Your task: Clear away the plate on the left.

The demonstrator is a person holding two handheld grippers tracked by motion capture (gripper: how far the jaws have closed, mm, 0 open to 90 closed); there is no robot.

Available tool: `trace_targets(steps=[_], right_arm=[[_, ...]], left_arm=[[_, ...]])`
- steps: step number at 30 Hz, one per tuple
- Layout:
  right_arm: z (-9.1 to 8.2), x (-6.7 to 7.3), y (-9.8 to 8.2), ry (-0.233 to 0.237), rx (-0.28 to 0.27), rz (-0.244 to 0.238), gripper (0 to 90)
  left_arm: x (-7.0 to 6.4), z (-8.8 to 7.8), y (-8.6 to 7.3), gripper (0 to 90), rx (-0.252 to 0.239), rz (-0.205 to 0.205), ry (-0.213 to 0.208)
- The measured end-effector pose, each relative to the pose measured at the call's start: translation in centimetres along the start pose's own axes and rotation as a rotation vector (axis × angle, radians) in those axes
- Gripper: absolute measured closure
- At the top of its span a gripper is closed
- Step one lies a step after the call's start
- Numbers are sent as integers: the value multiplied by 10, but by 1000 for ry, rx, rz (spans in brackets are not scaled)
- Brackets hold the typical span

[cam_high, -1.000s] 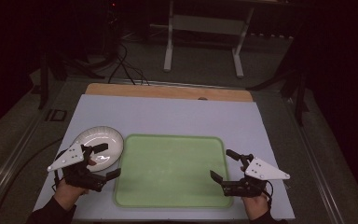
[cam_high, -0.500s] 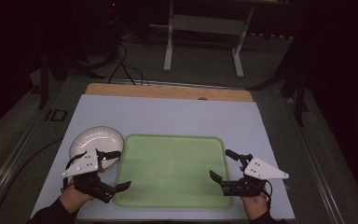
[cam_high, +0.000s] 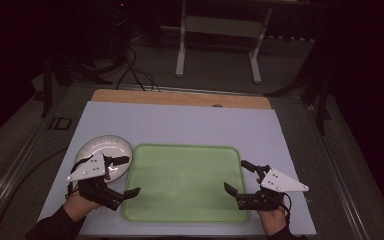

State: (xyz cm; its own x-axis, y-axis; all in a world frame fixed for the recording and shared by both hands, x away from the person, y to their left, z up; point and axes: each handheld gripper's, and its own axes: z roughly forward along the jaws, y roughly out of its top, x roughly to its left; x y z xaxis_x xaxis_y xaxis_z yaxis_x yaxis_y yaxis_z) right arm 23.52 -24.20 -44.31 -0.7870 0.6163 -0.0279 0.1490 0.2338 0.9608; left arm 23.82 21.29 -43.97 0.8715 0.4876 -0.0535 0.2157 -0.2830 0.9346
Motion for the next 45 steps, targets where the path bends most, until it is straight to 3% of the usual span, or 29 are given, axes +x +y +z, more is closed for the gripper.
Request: trace_targets(steps=[13,17,26,31,36,38,45], right_arm=[[1,-1,0,0,-7,-4,128],[1,0,1,1,-7,-9,128],[2,1,1,3,-4,-9,128],[2,2,1,5,-5,-13,128],[2,2,1,4,-5,-14,128],[2,2,1,4,-4,-14,128],[3,3,1,2,1,-22,128]], left_arm=[[17,-12,17,10,19,-25,42],[23,-18,23,22,11,-25,85],[36,-30,28,60,-3,-60,128],[43,-38,27,62,-6,-96,169],[49,-44,23,77,35,-91,228],[51,-46,22,77,44,-97,226],[66,-61,9,99,52,-170,267]])
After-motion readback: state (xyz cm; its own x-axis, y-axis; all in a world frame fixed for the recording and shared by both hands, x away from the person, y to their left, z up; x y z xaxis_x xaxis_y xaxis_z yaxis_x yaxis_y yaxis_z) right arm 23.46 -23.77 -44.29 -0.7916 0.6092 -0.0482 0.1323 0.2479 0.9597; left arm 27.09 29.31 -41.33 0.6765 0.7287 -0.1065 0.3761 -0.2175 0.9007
